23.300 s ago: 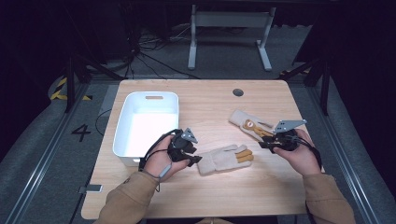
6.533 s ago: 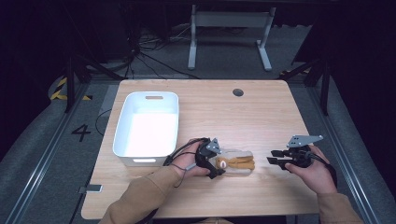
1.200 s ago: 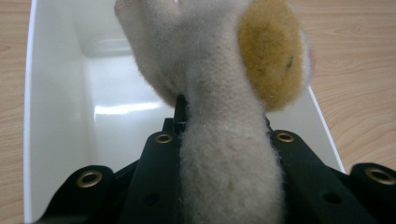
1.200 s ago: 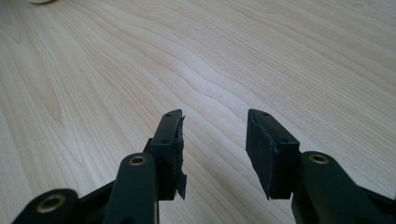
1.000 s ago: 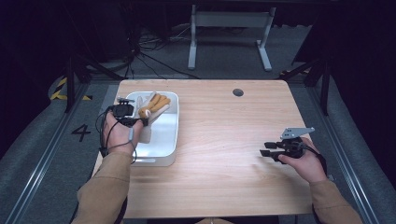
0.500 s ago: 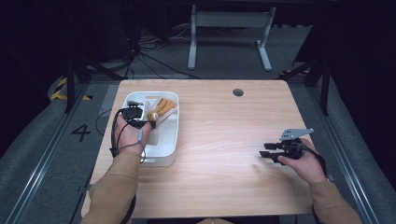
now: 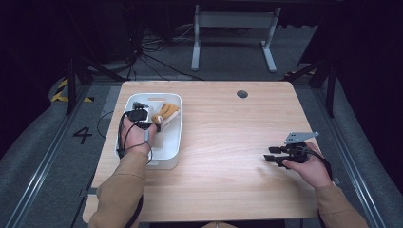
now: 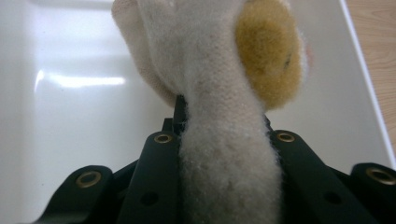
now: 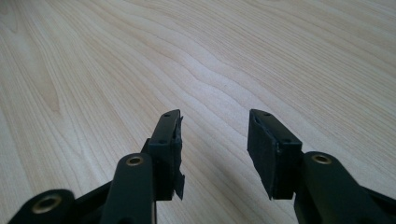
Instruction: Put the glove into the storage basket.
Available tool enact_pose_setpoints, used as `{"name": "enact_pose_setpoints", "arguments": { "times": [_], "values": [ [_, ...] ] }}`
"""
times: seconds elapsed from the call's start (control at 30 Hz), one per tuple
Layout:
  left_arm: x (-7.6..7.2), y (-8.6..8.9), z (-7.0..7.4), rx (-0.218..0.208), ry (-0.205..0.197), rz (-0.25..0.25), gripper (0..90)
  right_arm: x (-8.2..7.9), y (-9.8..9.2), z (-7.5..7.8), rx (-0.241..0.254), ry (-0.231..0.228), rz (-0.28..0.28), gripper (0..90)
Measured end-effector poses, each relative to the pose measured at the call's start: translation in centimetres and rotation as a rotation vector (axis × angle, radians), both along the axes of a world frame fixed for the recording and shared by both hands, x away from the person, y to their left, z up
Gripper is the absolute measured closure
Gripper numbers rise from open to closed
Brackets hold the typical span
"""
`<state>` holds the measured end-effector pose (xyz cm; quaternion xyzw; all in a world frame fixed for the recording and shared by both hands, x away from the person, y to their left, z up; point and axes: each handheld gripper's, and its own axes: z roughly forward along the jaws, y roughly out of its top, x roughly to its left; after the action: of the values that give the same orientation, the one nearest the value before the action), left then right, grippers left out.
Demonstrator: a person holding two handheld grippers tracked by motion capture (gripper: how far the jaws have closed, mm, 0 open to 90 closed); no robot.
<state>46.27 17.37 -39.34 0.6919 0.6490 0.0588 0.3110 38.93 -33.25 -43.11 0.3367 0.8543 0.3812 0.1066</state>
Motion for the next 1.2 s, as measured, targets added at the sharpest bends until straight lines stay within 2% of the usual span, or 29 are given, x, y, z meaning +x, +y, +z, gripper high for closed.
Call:
{"name": "enact_pose_setpoints", "arguments": {
  "times": [0.17,0.27,0.37,0.53,0.77,0.9,1.1,1.2],
  "values": [
    [0.1,0.1,-0.1,0.000,0.015,-0.002,74.3,0.0,0.0,0.0,0.004,-0.001,0.002,55.4],
    [0.3,0.1,0.4,-0.015,-0.008,0.003,74.2,0.0,0.0,-0.1,-0.001,0.002,0.004,55.3],
    [0.7,-0.1,1.0,-0.005,-0.029,0.001,74.2,0.0,0.2,-0.2,-0.003,0.008,0.006,55.2],
    [1.2,-0.4,0.7,0.009,-0.008,-0.002,74.1,0.0,0.2,-0.3,-0.001,0.007,0.012,54.9],
    [1.3,-0.5,-0.2,-0.004,0.006,-0.014,74.2,0.0,0.2,-0.4,0.005,0.008,0.001,54.3],
    [1.3,-0.3,-0.7,-0.007,0.019,0.005,74.2,0.0,0.2,-0.3,0.013,-0.011,0.000,54.2],
    [1.3,-0.3,-1.4,0.002,0.067,-0.008,74.0,0.0,0.0,-0.3,0.022,-0.024,-0.011,53.5],
    [1.4,-0.6,-1.4,0.012,0.070,-0.008,73.9,0.0,0.0,-0.2,0.023,-0.030,-0.013,53.4]
  ]
}}
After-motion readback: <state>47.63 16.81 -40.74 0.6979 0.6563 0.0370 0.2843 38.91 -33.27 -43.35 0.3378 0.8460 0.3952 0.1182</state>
